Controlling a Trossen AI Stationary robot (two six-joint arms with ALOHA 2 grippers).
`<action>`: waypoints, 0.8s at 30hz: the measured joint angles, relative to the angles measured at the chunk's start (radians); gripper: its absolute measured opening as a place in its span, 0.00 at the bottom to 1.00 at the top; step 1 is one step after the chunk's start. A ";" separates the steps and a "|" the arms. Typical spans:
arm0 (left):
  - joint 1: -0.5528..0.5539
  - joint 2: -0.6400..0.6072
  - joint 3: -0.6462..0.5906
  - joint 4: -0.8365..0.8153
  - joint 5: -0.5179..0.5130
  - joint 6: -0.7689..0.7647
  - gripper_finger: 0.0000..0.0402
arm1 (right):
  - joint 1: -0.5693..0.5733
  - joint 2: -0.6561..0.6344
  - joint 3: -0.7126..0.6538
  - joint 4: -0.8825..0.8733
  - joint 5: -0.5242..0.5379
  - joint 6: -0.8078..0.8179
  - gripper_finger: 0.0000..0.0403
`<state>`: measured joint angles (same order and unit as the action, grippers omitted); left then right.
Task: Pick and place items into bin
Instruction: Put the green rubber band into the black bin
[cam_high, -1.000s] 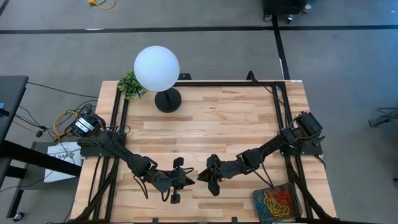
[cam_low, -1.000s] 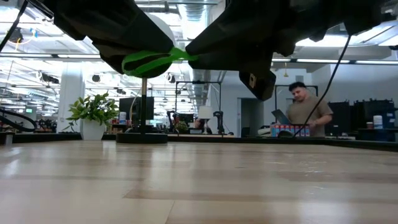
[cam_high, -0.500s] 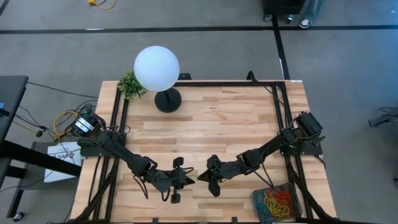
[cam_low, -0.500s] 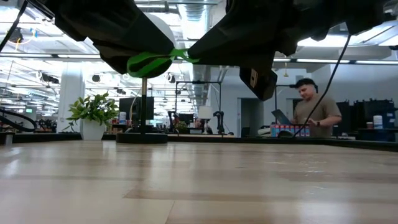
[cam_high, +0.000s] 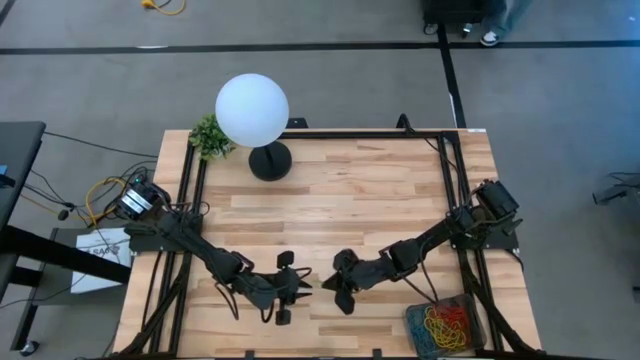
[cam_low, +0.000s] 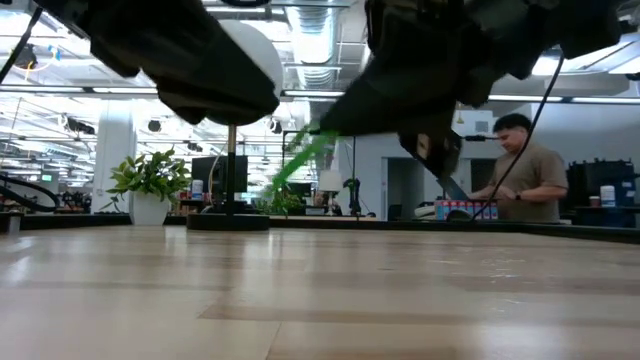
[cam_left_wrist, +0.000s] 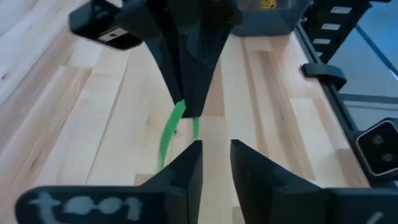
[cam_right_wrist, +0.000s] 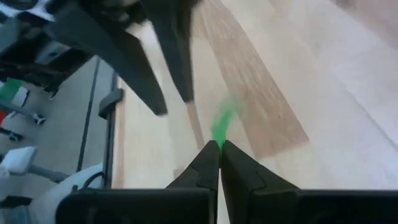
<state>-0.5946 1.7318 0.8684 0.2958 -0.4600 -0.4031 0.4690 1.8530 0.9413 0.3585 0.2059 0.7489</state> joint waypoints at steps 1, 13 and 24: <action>0.001 0.004 0.000 -0.002 -0.001 -0.005 0.19 | 0.000 0.000 0.000 -0.018 -0.003 0.032 0.01; 0.003 0.005 0.000 -0.083 0.001 -0.075 0.20 | -0.002 -0.056 0.001 -0.343 -0.660 0.411 0.00; 0.003 0.005 0.000 -0.101 0.003 -0.077 0.20 | 0.087 -0.329 0.000 -0.935 -0.607 0.745 0.00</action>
<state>-0.5919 1.7370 0.8680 0.1950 -0.4568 -0.4801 0.5565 1.5240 0.9409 -0.5763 -0.4011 1.4936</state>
